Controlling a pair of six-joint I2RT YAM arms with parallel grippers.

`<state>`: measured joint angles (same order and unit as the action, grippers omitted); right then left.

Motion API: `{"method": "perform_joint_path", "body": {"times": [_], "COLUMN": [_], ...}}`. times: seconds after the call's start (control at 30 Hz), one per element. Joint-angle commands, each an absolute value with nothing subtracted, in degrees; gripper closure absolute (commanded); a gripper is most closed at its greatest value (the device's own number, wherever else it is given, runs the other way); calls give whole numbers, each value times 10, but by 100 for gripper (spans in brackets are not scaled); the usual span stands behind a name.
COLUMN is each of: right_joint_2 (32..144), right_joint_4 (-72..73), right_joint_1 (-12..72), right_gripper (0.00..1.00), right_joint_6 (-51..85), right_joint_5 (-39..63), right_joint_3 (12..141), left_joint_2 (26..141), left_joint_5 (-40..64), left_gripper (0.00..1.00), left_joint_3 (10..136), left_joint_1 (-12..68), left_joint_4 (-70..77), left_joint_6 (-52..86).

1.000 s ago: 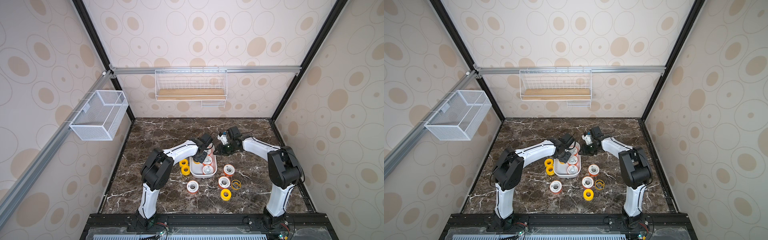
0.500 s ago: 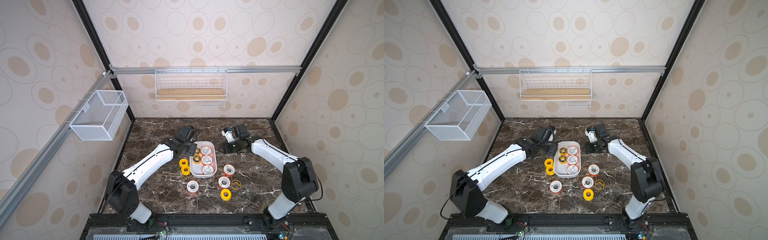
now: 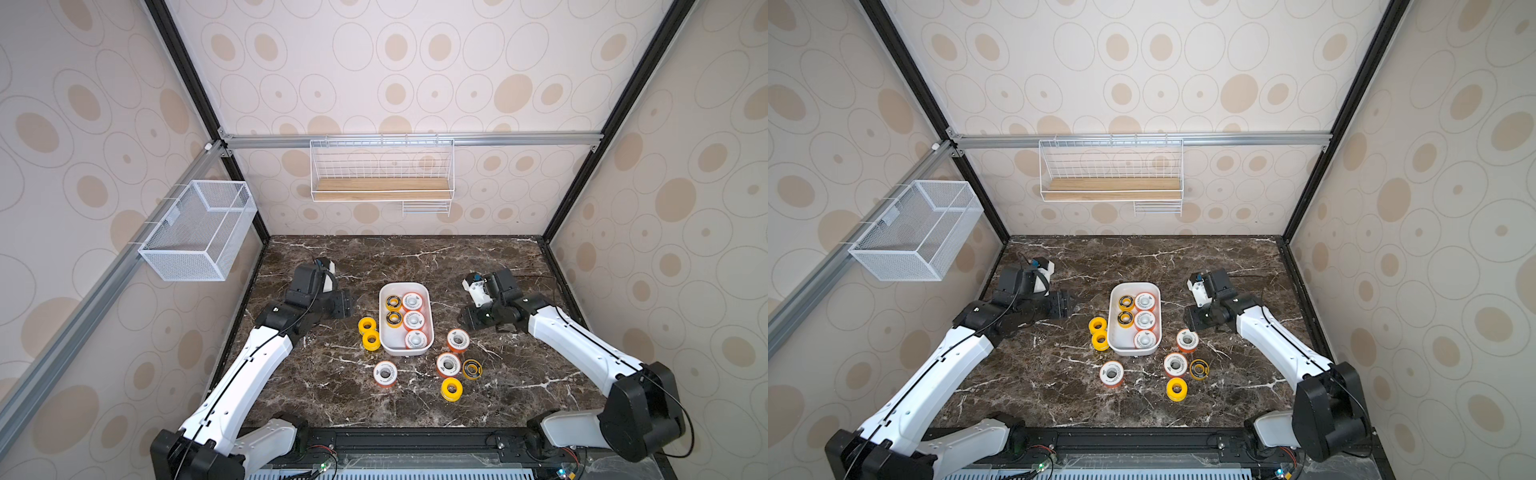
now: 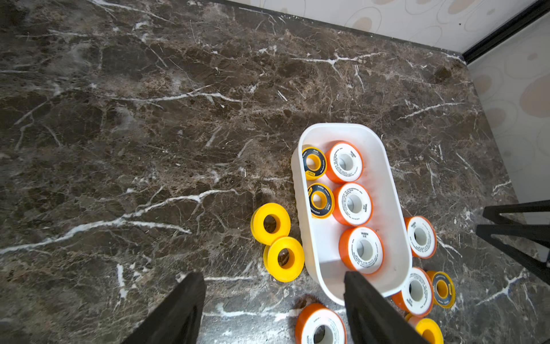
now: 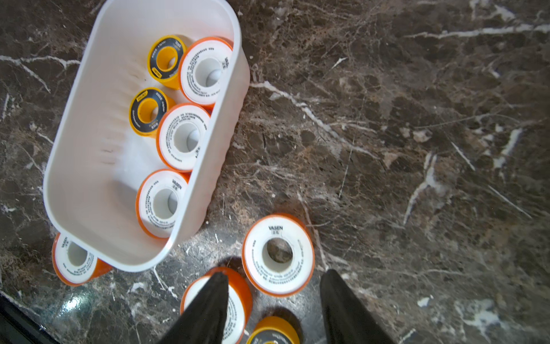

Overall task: Put the sealing tape into the storage box
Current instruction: Place the sealing tape in the storage box, then pick up the sealing tape at the center of the board.

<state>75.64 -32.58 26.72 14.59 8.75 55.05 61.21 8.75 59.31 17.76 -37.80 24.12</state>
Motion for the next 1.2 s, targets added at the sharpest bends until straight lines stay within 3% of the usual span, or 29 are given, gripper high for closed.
{"method": "perform_joint_path", "body": {"times": [0.0,0.2,0.37,0.6,1.17], "right_joint_2": [718,670,649,619,674], "right_joint_4": [-372,-409,-423,-409,-367], "right_joint_1": [270,272,276,315,365], "right_gripper": [43,42,36,18,14], "right_joint_6": [148,179,207,234,240], "right_joint_5": [49,44,40,37,40], "right_joint_3": [526,479,437,384,353], "left_joint_2": [566,494,462,450,466], "left_joint_5": [103,79,48,20,22], "left_gripper": [17,2,1,1,1], "left_joint_3": [572,526,515,515,517], "left_joint_1": [175,174,174,174,174], "left_joint_4": [-391,-376,-386,-396,-400], "left_joint_6": [227,218,202,198,196]}}
